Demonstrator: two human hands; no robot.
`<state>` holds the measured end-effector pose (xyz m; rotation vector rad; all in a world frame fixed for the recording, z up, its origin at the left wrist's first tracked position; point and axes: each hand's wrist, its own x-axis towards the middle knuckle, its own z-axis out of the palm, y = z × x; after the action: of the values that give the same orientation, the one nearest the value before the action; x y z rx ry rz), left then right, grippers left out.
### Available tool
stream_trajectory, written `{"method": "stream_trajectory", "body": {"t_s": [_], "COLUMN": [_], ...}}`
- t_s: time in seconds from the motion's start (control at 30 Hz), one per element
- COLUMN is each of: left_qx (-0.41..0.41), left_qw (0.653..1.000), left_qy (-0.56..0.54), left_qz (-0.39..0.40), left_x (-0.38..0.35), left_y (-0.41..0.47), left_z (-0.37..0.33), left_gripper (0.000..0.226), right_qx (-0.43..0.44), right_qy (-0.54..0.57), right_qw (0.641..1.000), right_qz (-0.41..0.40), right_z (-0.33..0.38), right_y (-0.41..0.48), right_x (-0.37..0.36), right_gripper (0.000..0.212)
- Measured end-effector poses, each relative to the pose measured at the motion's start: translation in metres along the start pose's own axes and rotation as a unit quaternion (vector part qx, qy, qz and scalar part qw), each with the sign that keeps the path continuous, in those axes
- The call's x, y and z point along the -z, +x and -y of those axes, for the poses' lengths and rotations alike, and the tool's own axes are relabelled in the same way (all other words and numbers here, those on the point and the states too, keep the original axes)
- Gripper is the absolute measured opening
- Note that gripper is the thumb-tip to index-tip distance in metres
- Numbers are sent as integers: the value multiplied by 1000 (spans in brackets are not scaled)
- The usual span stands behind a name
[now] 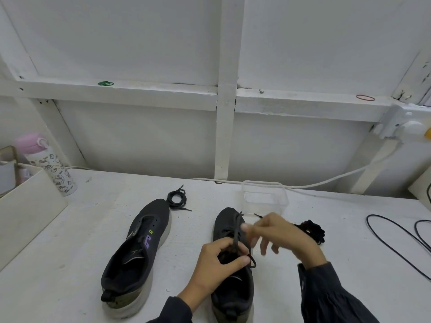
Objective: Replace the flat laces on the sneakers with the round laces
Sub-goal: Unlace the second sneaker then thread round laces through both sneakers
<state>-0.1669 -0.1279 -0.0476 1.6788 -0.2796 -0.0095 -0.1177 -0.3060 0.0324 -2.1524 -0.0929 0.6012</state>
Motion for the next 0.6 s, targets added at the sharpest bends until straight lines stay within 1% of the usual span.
{"method": "stream_trajectory", "body": {"t_s": [0.03, 0.07, 0.17, 0.23, 0.3, 0.4, 0.5, 0.6], "left_qx": [-3, -5, -11, -14, -11, -10, -6, -2], "left_qw": [1000, 1000, 1000, 1000, 1000, 1000, 999, 999], "left_qy": [4, 6, 8, 8, 6, 18, 33, 32], "left_qz": [1, 2, 4, 0, -3, -1, 13, 19], "left_x": [0, 1, 1, 0, 0, 1, 1, 3], "left_y": [0, 0, 0, 0, 0, 1, 2, 1], "left_z": [1, 1, 0, 0, 0, 0, -1, -1], "left_gripper": [11, 12, 12, 11, 12, 13, 14, 14], "right_qx": [-3, 3, 49, 78, 93, 105, 120, 164], "right_qy": [5, 20, 96, 153, 201, 232, 252, 310], "right_qw": [1000, 1000, 994, 984, 974, 965, 956, 926], "right_qz": [24, 23, -29, -38, -48, -63, -92, -140], "right_z": [-3, -4, -1, 2, 4, 10, 21, 37], "right_y": [-5, -9, -16, -16, -15, -15, -15, -13], "right_x": [-6, -11, -26, -32, -35, -37, -31, -10], "right_gripper": [47, 46, 27, 20, 18, 15, 23, 20]}}
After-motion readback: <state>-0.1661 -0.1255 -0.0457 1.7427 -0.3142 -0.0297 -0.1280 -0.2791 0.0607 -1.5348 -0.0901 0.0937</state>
